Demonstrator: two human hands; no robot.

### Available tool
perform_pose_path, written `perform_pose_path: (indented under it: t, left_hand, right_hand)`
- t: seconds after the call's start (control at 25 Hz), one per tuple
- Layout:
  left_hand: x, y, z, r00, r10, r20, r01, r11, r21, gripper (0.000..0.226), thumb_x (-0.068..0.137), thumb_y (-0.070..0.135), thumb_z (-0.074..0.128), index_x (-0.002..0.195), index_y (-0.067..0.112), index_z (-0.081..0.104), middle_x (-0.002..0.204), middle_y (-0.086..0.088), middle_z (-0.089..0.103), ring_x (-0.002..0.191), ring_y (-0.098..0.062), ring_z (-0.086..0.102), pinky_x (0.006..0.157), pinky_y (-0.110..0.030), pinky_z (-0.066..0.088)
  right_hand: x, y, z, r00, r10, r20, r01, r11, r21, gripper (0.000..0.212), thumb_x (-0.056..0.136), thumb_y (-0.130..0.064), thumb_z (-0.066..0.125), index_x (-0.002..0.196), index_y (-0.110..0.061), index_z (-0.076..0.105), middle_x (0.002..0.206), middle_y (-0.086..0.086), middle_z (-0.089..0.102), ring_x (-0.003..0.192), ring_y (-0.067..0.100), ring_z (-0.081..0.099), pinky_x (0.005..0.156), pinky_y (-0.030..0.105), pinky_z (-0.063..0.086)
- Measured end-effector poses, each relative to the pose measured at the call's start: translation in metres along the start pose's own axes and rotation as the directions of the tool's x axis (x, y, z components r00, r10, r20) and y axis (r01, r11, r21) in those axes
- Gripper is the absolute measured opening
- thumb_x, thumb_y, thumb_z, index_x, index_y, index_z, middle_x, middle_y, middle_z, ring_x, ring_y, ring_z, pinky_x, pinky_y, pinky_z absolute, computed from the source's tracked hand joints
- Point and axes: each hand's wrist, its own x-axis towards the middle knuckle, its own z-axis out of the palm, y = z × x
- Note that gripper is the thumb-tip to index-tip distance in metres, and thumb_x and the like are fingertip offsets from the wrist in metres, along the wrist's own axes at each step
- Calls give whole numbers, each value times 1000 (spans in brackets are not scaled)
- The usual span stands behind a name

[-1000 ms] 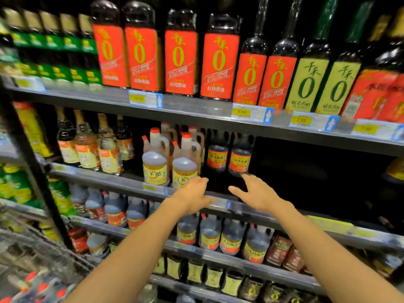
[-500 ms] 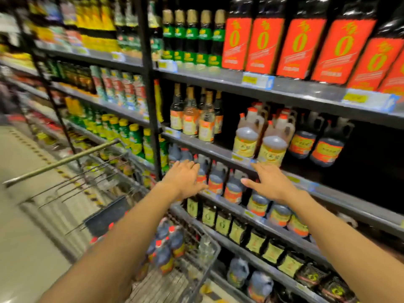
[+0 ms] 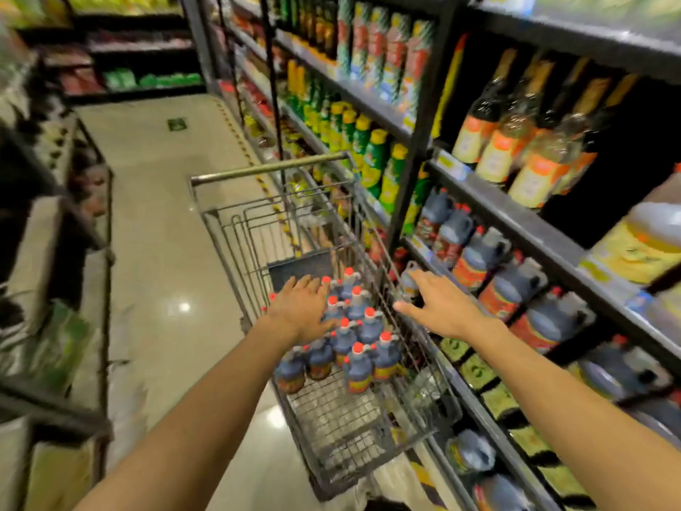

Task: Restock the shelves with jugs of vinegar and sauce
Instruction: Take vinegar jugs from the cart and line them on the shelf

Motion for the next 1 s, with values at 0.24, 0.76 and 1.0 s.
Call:
perform_pose_path:
  t: [0.24, 0.76, 1.0]
  left_hand:
    - [51, 22, 94, 991, -61, 119, 74, 992, -106, 86, 100, 62, 44, 161, 8, 18, 168, -14, 22, 155, -31, 19, 125, -47, 16]
    - [155, 81, 280, 975, -133, 176, 197, 881, -429, 47, 97, 40, 61, 133, 16, 43, 133, -10, 60, 121, -36, 58, 90, -46, 51]
    - [155, 91, 299, 972, -219, 81, 226, 793, -566, 33, 99, 29, 62, 119, 11, 42, 106, -19, 69, 100, -46, 63, 78, -50, 49]
  right_hand:
    - [67, 31, 95, 975, -114, 191, 82, 983, 165, 82, 98, -54, 60, 161, -12, 26, 163, 11, 37, 150, 29, 36, 119, 37, 29]
    - [140, 106, 278, 967, -24, 253, -24, 982, 185, 52, 96, -23, 70, 140, -17, 43, 136, 12, 55, 132, 35, 45, 97, 49, 48]
    - [141, 104, 295, 995, -33, 98, 2, 955, 298, 27, 94, -7, 69, 103, -9, 44, 85, 1, 43, 95, 29, 39, 77, 52, 46]
